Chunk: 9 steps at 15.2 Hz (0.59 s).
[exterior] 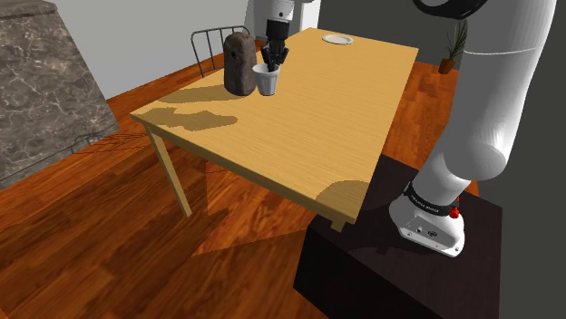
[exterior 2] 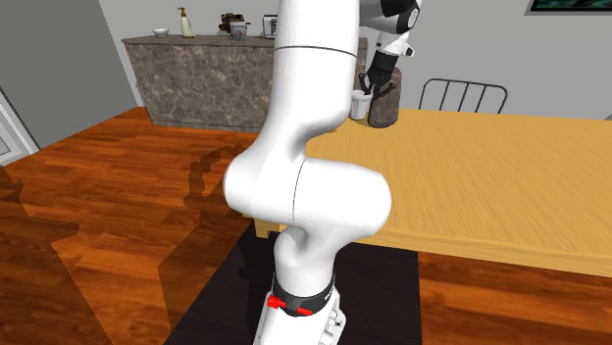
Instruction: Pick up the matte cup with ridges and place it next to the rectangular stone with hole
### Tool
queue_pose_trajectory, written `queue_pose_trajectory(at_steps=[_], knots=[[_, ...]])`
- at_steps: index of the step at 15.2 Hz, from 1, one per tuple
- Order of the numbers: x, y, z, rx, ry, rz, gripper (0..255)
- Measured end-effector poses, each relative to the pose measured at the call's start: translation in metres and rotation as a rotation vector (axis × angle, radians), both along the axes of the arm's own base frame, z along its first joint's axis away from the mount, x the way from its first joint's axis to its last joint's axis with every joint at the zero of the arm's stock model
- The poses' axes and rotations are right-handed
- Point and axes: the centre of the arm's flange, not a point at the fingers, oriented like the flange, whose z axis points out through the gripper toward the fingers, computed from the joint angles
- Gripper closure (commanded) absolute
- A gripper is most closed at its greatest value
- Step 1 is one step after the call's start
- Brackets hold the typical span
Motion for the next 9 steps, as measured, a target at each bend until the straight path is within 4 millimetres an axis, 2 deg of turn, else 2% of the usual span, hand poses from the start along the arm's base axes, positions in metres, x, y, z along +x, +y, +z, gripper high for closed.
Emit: queue_pose_trajectory(at_steps=[9], knots=[[0.001,-0.001,-0.048,0.0,0.0,0.0,255]])
